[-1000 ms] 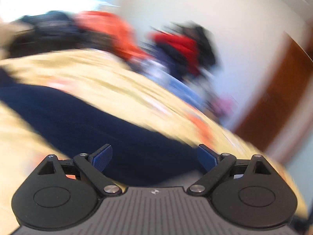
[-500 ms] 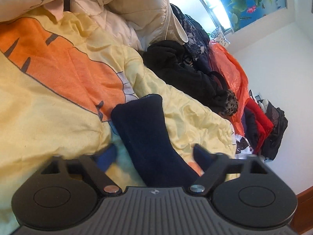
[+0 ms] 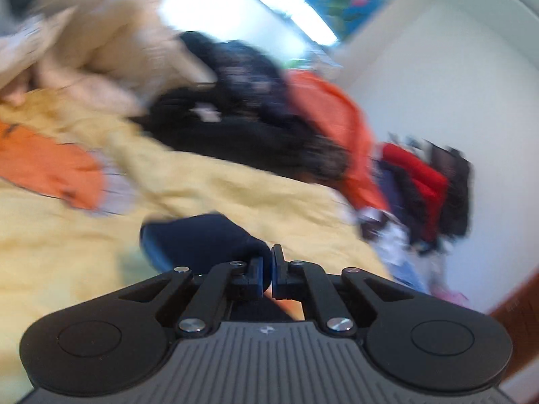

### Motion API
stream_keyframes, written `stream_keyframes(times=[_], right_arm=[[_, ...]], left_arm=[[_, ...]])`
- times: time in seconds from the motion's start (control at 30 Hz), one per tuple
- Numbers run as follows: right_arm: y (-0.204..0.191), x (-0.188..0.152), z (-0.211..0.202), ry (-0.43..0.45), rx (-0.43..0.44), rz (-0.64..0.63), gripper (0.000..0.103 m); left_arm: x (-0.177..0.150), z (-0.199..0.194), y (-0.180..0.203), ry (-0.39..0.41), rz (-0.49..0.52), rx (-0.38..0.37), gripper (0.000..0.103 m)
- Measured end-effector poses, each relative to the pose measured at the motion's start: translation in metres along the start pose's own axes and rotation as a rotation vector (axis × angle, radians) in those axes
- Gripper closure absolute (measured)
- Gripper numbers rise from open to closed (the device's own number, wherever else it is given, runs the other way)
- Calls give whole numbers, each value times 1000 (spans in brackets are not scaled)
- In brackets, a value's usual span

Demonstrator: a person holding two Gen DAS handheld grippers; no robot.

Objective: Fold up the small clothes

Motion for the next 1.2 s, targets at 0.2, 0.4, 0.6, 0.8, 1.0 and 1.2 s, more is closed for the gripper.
stream_keyframes(times=[0.2,0.4,0.6,0.8,1.0,1.2], right_arm=[[3,-1,-2,13,14,27,12],[7,-1,-4,26,30,56,12],[5,0,-4,20,42,57,8],[-7,38,-17,12,286,340,10],[-61,58,32,-221,633,562,24],[-87,67,58,-254,645,605,40]], left_arm=[[-188,-30,129,-163,604,-208,99],[-349,-54,131,-287,1022,-259,98],[-341,-52,126,-274,1012,-230,98],[-339,-49,125,-291,973,-233,98],[-332,-49,123,-302,919,-251,98],[-324,-49,120,-318,859,-281,98]])
Point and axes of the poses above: each gripper's, at about its wrist camera, not at the fingertips, and z roughly the way its jaws point, y to its right, x to its top, the point moved 4 cm from there along z, roughly the way its jaws point, and after that the axes turned 13 degrees about -z, right-handed, at the moved point
